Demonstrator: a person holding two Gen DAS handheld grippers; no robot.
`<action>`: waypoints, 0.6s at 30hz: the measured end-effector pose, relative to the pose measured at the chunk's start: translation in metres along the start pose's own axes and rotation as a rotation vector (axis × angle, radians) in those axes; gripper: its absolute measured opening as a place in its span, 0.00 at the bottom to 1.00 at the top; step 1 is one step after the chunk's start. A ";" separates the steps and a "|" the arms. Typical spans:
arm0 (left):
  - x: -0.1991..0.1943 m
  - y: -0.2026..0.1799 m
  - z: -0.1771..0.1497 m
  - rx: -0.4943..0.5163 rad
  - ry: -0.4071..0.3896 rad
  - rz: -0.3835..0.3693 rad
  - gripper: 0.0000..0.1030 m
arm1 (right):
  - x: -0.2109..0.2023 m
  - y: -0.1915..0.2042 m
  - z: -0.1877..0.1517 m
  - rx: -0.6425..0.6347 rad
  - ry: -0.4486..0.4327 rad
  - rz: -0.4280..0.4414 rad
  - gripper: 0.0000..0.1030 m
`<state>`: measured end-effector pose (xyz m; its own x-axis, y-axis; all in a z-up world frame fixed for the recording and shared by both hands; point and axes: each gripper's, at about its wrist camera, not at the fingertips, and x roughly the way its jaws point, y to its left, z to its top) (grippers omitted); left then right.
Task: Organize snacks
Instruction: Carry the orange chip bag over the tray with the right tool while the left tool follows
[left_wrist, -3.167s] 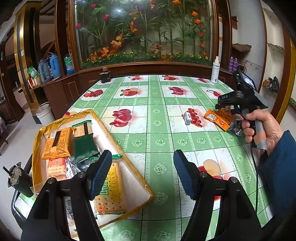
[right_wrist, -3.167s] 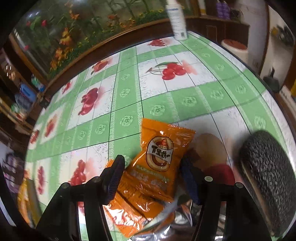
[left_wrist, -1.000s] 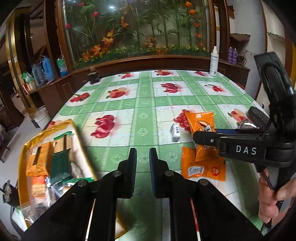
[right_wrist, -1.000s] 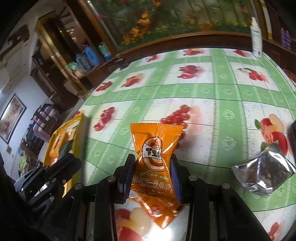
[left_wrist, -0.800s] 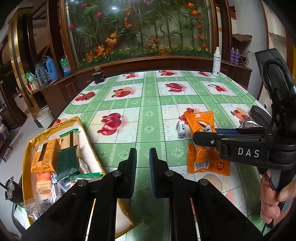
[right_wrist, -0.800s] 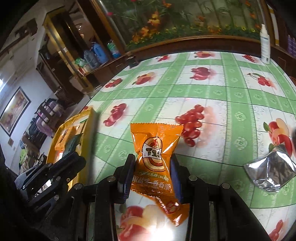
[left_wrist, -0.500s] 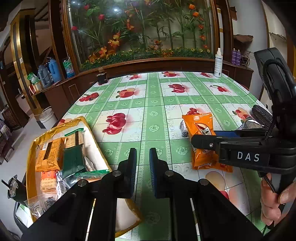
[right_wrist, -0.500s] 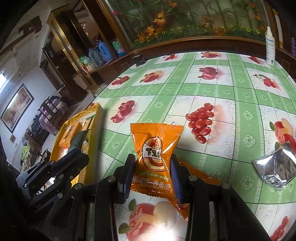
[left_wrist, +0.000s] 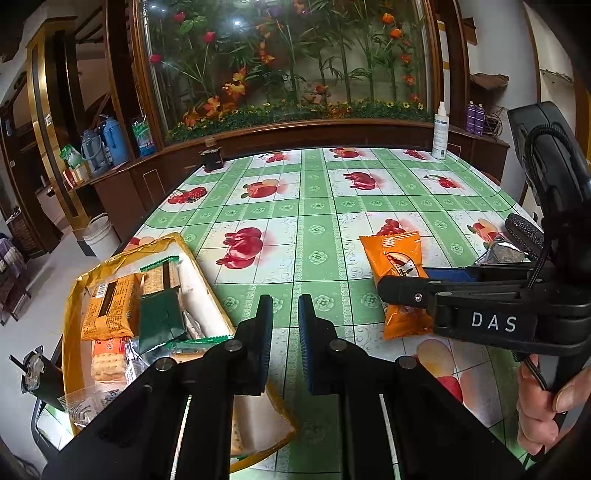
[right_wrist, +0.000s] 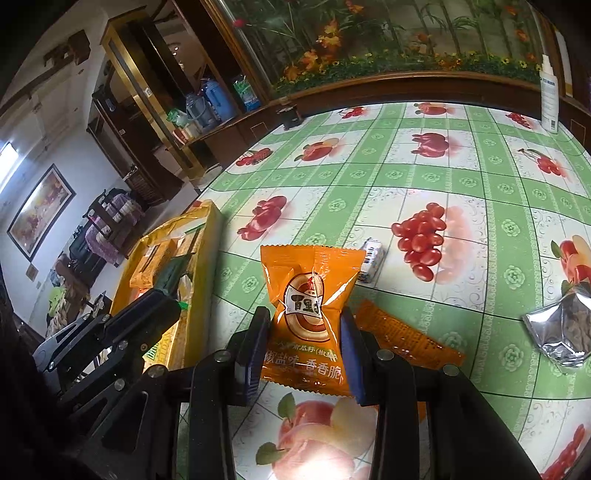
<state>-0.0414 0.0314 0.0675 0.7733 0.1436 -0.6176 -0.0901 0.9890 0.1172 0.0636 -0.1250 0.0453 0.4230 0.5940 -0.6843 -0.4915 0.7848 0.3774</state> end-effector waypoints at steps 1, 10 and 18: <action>-0.001 0.001 0.000 -0.002 -0.001 0.001 0.11 | 0.000 0.001 0.000 0.000 -0.001 0.003 0.37; -0.005 0.023 0.000 -0.049 -0.006 0.002 0.11 | 0.003 0.015 0.005 -0.009 -0.002 0.040 0.36; -0.008 0.063 -0.005 -0.140 0.000 0.031 0.11 | 0.015 0.054 0.006 -0.072 0.022 0.089 0.36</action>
<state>-0.0564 0.0924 0.0764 0.7690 0.1742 -0.6151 -0.2008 0.9793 0.0263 0.0482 -0.0726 0.0593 0.3587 0.6560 -0.6640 -0.5803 0.7140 0.3919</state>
